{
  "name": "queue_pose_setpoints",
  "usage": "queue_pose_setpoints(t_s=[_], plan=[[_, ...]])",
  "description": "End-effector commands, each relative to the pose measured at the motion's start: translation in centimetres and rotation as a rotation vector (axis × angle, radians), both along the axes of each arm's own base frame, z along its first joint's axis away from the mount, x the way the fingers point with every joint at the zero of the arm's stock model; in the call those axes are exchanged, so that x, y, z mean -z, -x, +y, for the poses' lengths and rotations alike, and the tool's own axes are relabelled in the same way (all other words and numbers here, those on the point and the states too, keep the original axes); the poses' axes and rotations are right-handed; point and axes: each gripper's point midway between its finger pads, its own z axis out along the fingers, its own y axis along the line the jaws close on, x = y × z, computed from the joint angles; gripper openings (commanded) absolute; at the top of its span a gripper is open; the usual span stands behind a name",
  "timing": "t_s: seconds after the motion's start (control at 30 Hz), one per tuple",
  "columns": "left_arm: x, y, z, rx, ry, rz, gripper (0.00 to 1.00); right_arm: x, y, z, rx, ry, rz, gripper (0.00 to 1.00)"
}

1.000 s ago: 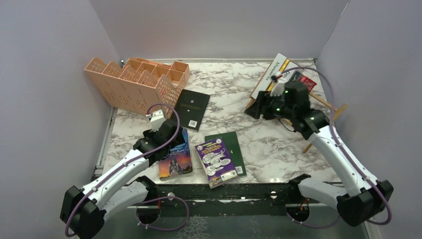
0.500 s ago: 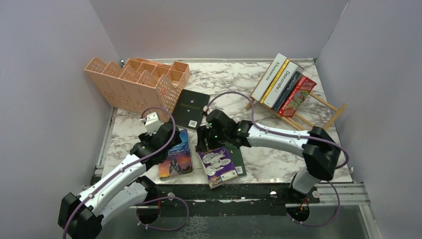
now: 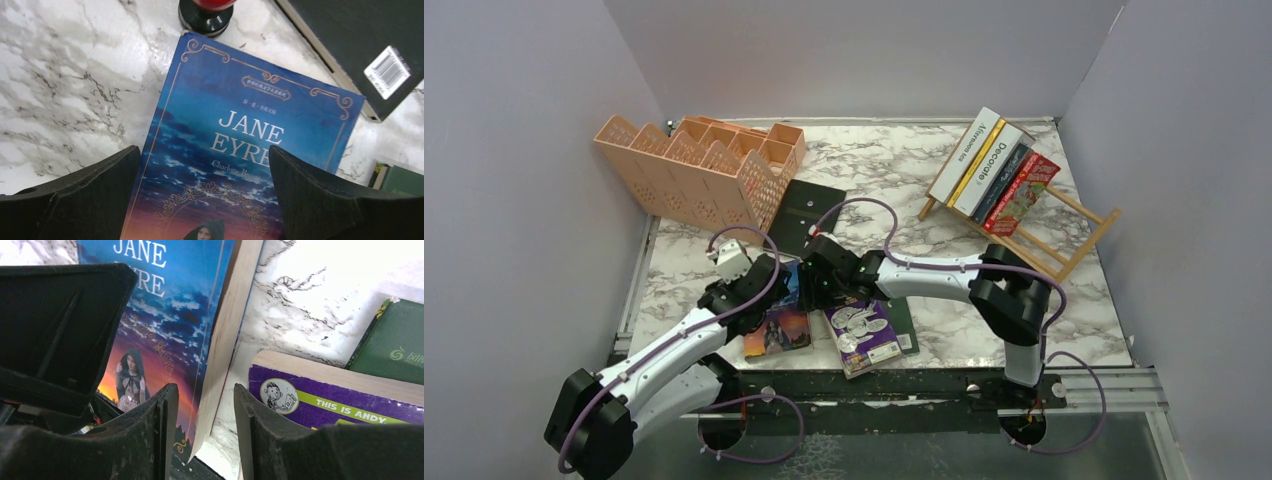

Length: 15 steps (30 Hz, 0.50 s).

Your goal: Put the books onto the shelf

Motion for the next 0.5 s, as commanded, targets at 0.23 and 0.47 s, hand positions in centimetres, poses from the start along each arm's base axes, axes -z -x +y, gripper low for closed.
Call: queue_pose_setpoints(t_s=[0.23,0.47], plan=[[1.8,0.8,-1.7,-0.074,0.215,-0.015,0.95,0.7,1.8,2.9,-0.064,-0.124,0.085,0.46],[1.6,1.8,-3.7,-0.054,0.433,-0.064,0.69,-3.7,2.9,5.1,-0.128,-0.348,0.096,0.35]])
